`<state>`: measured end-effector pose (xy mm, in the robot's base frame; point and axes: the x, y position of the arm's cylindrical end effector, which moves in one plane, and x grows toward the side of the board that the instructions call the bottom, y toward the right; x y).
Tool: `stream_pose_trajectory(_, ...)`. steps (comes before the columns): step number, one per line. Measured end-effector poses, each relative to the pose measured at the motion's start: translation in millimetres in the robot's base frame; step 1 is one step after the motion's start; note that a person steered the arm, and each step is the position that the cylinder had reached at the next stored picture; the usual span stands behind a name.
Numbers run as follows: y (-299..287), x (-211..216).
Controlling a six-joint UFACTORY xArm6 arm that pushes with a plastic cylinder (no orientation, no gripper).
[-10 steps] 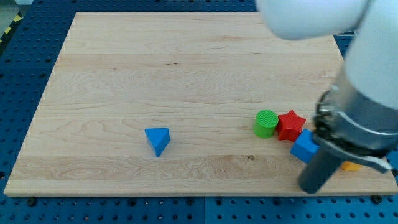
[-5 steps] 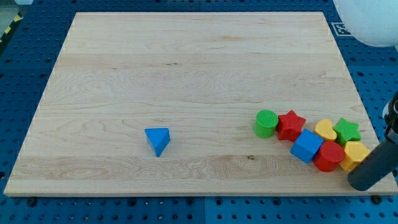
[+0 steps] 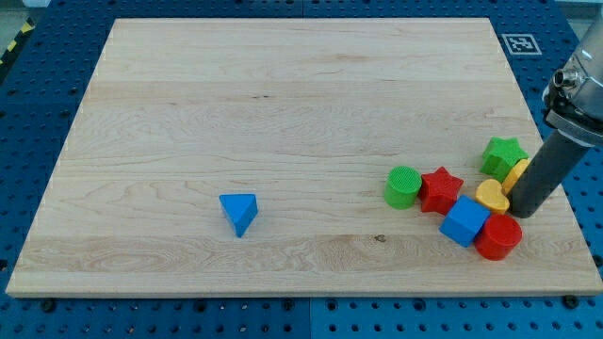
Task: Push the yellow heart into the red star
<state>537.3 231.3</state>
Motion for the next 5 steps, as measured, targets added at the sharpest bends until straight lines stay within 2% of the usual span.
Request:
stream_pose_trajectory(2, -3.4, 0.0)
stream_pose_trajectory(5, -38.2, 0.8)
